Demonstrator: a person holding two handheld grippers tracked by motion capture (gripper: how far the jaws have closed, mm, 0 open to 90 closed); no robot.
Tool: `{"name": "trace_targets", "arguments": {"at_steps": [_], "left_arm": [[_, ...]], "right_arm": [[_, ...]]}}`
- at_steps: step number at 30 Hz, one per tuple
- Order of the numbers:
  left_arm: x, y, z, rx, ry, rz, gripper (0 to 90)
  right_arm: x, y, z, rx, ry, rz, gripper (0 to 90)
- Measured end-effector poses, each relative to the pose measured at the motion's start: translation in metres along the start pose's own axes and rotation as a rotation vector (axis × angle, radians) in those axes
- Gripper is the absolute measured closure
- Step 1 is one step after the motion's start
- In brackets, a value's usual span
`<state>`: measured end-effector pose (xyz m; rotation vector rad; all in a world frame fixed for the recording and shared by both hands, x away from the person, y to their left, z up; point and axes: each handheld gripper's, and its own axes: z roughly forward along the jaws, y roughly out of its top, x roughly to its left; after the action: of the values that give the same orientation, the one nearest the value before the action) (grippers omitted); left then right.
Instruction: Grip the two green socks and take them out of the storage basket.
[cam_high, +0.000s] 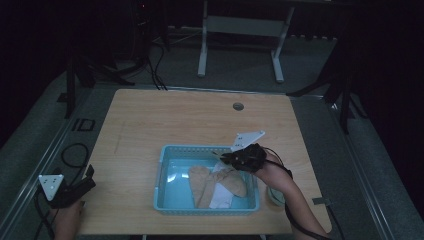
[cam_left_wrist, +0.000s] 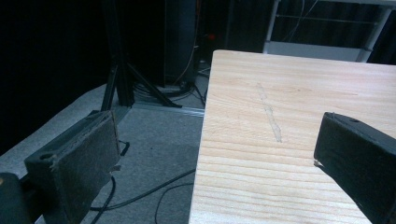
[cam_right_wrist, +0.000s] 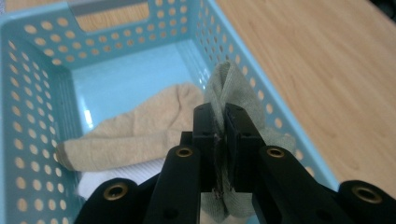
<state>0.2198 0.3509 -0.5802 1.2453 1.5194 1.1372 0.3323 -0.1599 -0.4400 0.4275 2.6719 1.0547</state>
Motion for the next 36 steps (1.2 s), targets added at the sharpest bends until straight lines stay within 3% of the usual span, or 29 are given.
{"name": "trace_targets", "arguments": {"at_steps": [9,16,23,24,34,36], "left_arm": [[0.0,0.0,0.0,-0.002,0.001,-0.001,0.4],[0.0,0.0,0.0,-0.001,0.003,0.001,0.4],[0.0,0.0,0.0,0.0,0.006,0.002,0.4],[0.0,0.0,0.0,-0.001,0.006,0.002,0.4],[-0.001,0.0,0.0,0.001,0.007,0.003,0.4],[-0.001,0.0,0.0,0.002,0.008,0.004,0.4]], "right_arm": [[-0.01,0.006,-0.037,-0.103,-0.047,0.034,83.8],[-0.019,-0.003,-0.056,-0.12,-0.101,0.064,83.7],[-0.029,-0.02,-0.075,-0.142,-0.154,0.113,83.7],[-0.035,-0.031,-0.083,-0.147,-0.182,0.138,83.7],[-0.049,-0.064,-0.099,-0.13,-0.241,0.21,83.7],[-0.055,-0.077,-0.103,-0.126,-0.264,0.237,83.7]]}}
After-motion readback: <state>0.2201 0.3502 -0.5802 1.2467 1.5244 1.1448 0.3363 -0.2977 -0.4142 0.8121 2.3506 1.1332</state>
